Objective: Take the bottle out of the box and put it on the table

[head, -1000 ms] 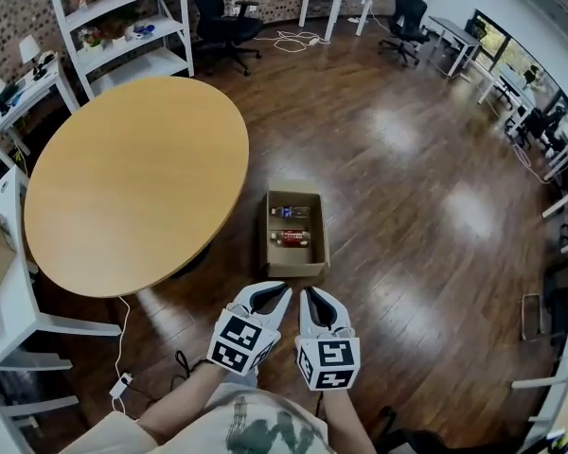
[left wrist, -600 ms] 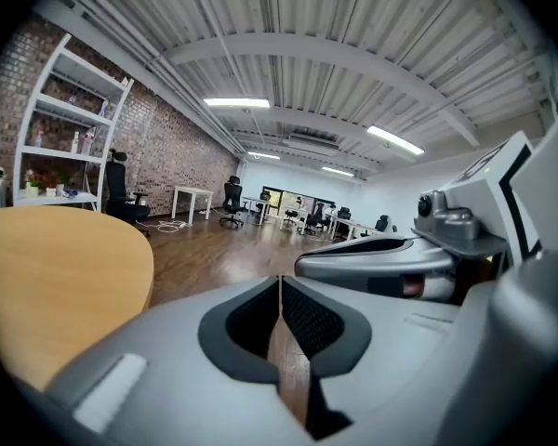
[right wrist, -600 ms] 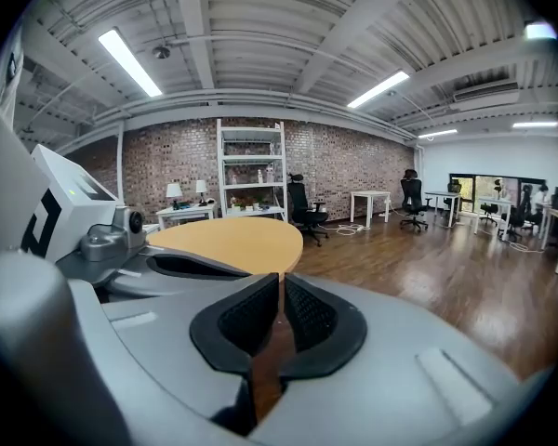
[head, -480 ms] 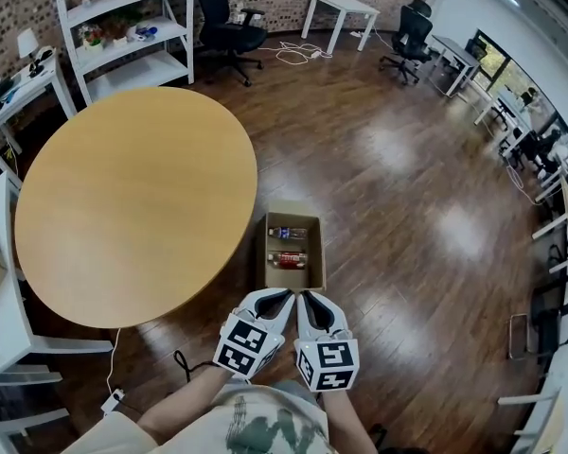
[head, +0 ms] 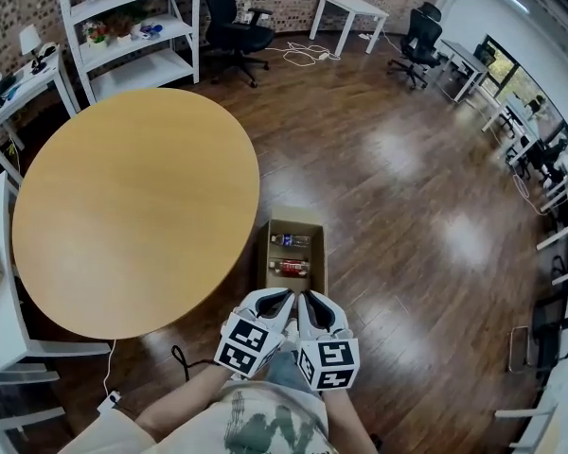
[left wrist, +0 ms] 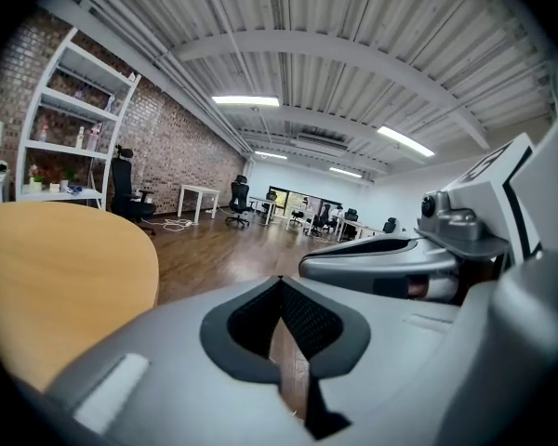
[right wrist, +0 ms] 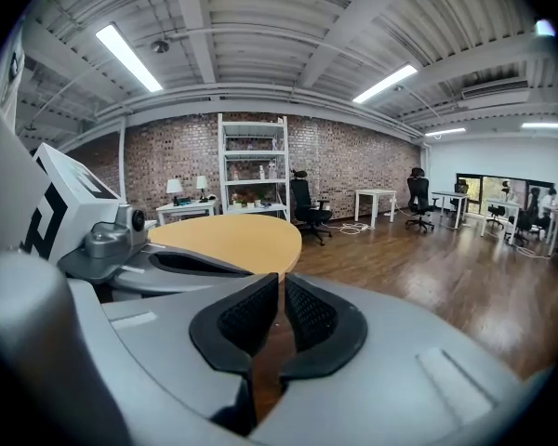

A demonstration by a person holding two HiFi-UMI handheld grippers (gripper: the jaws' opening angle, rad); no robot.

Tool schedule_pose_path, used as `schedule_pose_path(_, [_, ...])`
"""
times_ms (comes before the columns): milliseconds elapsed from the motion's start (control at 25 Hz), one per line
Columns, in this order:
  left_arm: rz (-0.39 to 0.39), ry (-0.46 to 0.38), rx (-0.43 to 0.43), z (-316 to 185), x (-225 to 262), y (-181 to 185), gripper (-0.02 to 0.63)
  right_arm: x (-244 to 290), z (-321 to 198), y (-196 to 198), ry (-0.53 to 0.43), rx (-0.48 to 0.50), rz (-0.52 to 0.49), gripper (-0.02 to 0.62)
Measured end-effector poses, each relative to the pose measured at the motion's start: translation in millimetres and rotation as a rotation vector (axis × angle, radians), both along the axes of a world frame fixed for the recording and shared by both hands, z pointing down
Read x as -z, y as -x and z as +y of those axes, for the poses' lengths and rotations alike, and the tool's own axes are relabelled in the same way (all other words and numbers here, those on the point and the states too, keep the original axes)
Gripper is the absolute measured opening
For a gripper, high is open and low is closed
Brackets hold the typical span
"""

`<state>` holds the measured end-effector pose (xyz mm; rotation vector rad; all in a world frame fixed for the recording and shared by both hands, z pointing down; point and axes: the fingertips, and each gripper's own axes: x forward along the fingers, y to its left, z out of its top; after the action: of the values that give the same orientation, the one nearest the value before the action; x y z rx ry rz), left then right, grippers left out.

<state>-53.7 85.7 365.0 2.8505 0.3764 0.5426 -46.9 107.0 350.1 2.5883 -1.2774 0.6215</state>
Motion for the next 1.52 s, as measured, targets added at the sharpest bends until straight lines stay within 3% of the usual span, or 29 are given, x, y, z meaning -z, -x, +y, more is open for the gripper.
schedule_pose_path(400, [-0.039, -0.005, 0.128, -18.5, -19.3, -91.6, 0.0, -25.4, -17.2, -96.4, 0.005, 0.138, -0.025, 0.021])
schedule_pose_path(640, [-0.126, 0.045, 0.214, -22.7, -63.4, -145.1, 0.0, -71.7, -30.3, -149.6, 0.081, 0.288, -0.071, 0.015])
schedule_pose_path(880, [-0.238, 0.064, 0.242, -22.6, -116.1, -196.3, 0.0, -119.9, -39.5, -206.7, 0.146, 0.407, -0.094, 0.012])
schedule_pose_path(1040, [-0.309, 0.13, 0.302, -30.0, -156.7, -219.2, 0.0, -161.9, -51.3, -229.6, 0.221, 0.513, -0.075, 0.012])
schedule_pose_path(1200, [-0.355, 0.134, 0.358, -43.9, -201.3, -237.7, 0.0, -218.9, -63.3, -248.1, 0.292, 0.583, -0.09, 0.009])
schedule_pose_path(1520, [-0.474, 0.202, 0.456, -63.0, -309.2, -237.2, 0.0, -340.7, -76.5, -266.0, 0.418, 0.739, -0.155, 0.018])
